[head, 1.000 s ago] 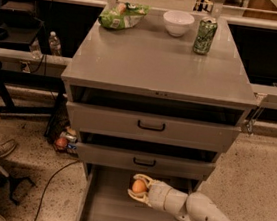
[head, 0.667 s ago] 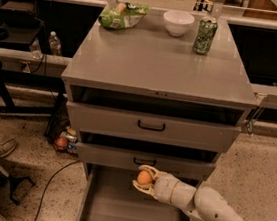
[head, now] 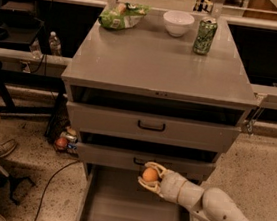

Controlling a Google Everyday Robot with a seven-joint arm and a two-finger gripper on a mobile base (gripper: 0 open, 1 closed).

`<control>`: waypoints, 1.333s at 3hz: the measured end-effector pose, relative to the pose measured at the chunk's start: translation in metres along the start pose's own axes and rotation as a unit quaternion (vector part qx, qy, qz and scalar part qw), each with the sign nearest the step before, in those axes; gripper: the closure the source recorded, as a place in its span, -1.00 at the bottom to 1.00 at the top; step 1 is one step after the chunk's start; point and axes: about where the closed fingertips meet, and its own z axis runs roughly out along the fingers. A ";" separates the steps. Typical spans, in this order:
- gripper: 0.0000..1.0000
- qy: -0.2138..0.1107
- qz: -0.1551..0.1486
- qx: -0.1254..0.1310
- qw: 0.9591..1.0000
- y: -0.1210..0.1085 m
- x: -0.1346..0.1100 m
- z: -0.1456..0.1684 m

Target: Pick orange from bottom drawer and place on counter

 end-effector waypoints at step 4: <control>1.00 -0.010 0.016 0.117 0.993 -0.128 -0.080 -0.096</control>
Offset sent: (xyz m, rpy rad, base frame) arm 0.0292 -0.1102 0.1621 0.1018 -0.0520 -0.2524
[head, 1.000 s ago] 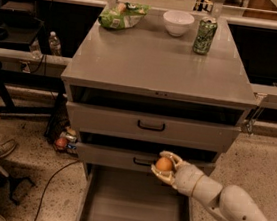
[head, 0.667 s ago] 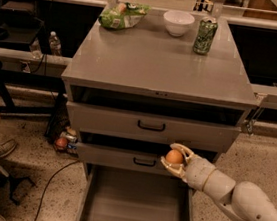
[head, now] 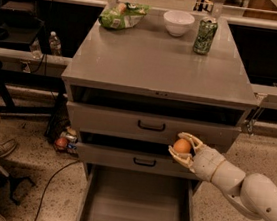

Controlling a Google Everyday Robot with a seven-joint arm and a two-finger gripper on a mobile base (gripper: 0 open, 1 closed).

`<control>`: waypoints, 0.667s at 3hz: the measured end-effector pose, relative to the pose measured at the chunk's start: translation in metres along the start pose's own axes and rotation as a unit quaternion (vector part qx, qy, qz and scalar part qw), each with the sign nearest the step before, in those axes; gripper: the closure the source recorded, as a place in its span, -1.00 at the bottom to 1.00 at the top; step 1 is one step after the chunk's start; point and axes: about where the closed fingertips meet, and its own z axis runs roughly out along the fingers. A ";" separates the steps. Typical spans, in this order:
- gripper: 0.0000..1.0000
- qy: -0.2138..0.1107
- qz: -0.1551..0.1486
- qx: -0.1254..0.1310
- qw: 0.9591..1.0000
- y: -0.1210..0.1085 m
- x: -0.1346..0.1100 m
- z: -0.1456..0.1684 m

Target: Pick orange from bottom drawer and place on counter

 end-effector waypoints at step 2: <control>1.00 -0.023 -0.044 0.054 0.997 -0.036 -0.057 -0.009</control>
Offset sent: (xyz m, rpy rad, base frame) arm 0.0249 -0.0295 0.1538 -0.0569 -0.2927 -0.2591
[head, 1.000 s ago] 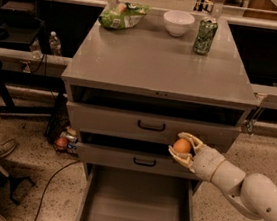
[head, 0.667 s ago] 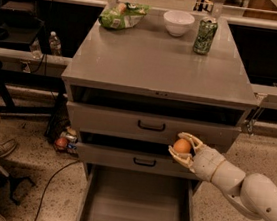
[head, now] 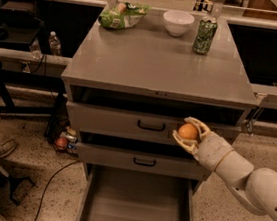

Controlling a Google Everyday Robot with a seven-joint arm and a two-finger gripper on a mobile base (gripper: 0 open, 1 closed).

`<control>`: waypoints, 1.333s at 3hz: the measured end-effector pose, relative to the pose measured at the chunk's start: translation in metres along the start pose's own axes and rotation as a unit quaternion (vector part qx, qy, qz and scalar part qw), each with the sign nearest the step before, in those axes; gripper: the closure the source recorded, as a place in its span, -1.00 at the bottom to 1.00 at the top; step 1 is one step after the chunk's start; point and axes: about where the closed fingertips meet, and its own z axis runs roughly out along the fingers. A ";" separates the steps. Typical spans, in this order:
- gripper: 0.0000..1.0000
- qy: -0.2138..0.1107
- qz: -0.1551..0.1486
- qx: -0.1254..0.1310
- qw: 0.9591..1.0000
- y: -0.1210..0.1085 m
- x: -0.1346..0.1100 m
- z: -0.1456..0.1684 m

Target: Pick orange from bottom drawer and place on counter

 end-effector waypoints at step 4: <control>1.00 -0.008 -0.069 0.139 0.988 -0.101 -0.090 -0.001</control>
Offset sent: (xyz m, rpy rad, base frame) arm 0.0255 -0.0261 0.1483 -0.0630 -0.2969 -0.2689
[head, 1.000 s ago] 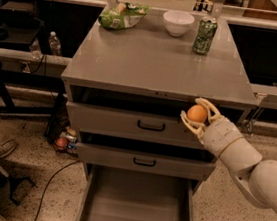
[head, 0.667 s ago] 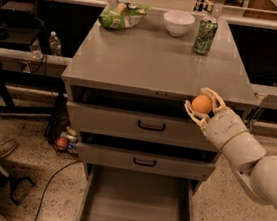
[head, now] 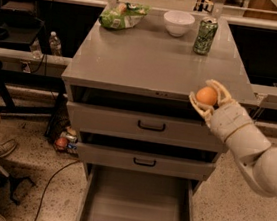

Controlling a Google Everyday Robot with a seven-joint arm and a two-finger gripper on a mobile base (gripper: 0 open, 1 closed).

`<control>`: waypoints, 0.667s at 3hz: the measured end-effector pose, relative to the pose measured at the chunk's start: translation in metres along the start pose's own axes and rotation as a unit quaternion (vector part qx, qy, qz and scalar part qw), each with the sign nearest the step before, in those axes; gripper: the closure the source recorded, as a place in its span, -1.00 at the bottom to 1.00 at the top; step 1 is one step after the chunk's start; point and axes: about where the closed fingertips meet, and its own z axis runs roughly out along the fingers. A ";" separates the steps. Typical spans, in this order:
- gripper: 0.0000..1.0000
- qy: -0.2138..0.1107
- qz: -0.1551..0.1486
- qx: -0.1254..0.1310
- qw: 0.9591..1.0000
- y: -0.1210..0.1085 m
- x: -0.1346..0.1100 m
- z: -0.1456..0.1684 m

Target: Pick orange from bottom drawer and place on counter

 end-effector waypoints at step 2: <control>1.00 0.031 0.022 0.016 0.999 -0.040 -0.016 0.030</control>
Offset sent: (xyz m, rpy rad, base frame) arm 0.0524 -0.0121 0.0462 0.0353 0.1284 -0.1068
